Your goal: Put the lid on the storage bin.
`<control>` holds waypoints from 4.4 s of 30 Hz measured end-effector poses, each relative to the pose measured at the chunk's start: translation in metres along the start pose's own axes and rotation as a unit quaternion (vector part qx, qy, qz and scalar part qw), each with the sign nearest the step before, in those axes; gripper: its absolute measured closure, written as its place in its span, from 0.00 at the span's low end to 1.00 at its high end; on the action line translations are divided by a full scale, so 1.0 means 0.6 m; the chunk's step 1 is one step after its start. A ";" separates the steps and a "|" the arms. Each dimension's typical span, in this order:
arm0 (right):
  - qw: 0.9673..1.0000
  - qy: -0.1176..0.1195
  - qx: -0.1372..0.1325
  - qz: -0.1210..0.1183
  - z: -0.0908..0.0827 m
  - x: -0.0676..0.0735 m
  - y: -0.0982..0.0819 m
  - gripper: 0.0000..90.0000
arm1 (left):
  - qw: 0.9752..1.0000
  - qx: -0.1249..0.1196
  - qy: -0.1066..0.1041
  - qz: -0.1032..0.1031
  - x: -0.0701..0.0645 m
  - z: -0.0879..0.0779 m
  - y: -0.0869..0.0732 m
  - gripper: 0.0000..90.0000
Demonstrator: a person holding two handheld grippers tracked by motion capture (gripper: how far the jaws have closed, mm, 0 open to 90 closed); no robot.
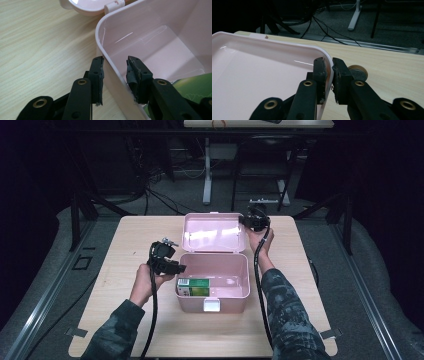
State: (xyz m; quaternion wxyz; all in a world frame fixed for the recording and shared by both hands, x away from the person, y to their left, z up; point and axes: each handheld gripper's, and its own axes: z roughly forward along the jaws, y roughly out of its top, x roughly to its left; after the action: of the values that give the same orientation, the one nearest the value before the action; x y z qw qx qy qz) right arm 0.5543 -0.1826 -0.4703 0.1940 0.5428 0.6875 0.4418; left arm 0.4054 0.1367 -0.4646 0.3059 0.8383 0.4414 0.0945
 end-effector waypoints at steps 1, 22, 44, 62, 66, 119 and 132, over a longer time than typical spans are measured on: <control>1.000 -0.001 -0.004 -0.004 -0.002 0.001 0.001 0.91 | 1.000 0.000 0.000 0.000 0.000 0.000 0.000 0.74; 0.995 0.019 -0.087 -0.047 -0.067 0.012 0.012 0.91 | 1.000 0.000 0.002 -0.003 -0.004 0.003 0.000 0.74; 0.984 0.044 -0.140 -0.105 -0.119 0.024 0.014 0.90 | 1.000 0.004 0.012 -0.009 -0.009 0.005 -0.001 0.74; 0.974 0.051 -0.158 -0.152 -0.163 0.038 0.015 0.90 | 1.000 0.001 0.018 -0.015 -0.013 0.006 -0.002 0.74; 0.972 0.052 -0.163 -0.163 -0.172 0.041 0.013 0.90 | 1.000 0.000 0.019 -0.016 -0.013 0.006 -0.002 0.74; 0.945 0.084 -0.178 -0.260 -0.287 0.076 -0.031 0.83 | 1.000 -0.004 0.014 -0.020 -0.017 0.008 -0.004 0.72; 0.945 0.103 -0.164 -0.265 -0.305 0.079 -0.039 0.80 | 1.000 -0.008 -0.002 -0.022 -0.014 0.006 -0.006 0.68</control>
State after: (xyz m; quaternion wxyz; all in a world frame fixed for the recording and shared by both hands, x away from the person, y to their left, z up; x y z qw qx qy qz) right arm 0.3883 -0.2123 -0.3814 0.3181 0.2536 0.7407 0.5346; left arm 0.3997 0.1297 -0.4686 0.3151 0.8260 0.4587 0.0898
